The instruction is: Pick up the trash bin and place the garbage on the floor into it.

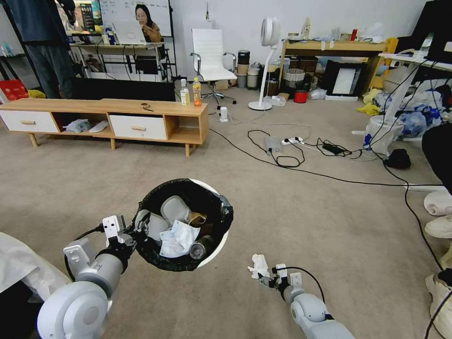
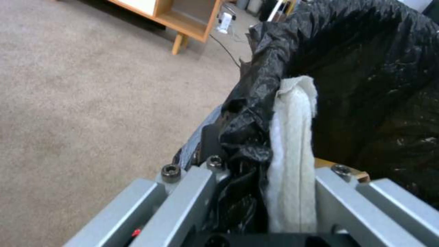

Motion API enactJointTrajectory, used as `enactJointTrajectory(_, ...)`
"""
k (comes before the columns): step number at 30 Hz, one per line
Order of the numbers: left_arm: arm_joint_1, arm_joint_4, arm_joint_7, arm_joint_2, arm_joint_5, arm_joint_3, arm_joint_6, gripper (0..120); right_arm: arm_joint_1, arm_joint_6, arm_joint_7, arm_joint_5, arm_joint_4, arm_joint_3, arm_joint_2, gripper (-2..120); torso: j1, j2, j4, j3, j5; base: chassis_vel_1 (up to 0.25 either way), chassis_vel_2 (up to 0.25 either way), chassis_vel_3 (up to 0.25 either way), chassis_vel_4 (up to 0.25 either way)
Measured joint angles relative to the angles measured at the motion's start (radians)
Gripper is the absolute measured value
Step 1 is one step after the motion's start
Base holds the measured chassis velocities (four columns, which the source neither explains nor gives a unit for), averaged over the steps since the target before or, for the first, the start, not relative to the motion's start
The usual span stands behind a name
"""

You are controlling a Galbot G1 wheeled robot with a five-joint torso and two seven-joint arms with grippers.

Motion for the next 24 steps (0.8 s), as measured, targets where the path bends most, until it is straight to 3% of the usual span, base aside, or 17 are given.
enactJointTrajectory(11, 0.030, -0.011, 0.002, 0.001, 0.004, -0.014, -0.001, 6, 0.108, 0.059, -0.034, -0.074, -0.191, 0.005, 0.071, 100, 0.000, 0.000, 0.0003, 0.000, 0.0000, 0.000, 0.000, 0.000, 0.000)
enactJointTrajectory(24, 0.035, -0.008, 0.004, -0.005, 0.011, -0.011, -0.004, 6, 0.139, 0.089, -0.058, -0.117, -0.260, 0.008, 0.098, 100, 0.000, 0.000, 0.0002, 0.000, 0.0000, 0.000, 0.000, 0.000, 0.000)
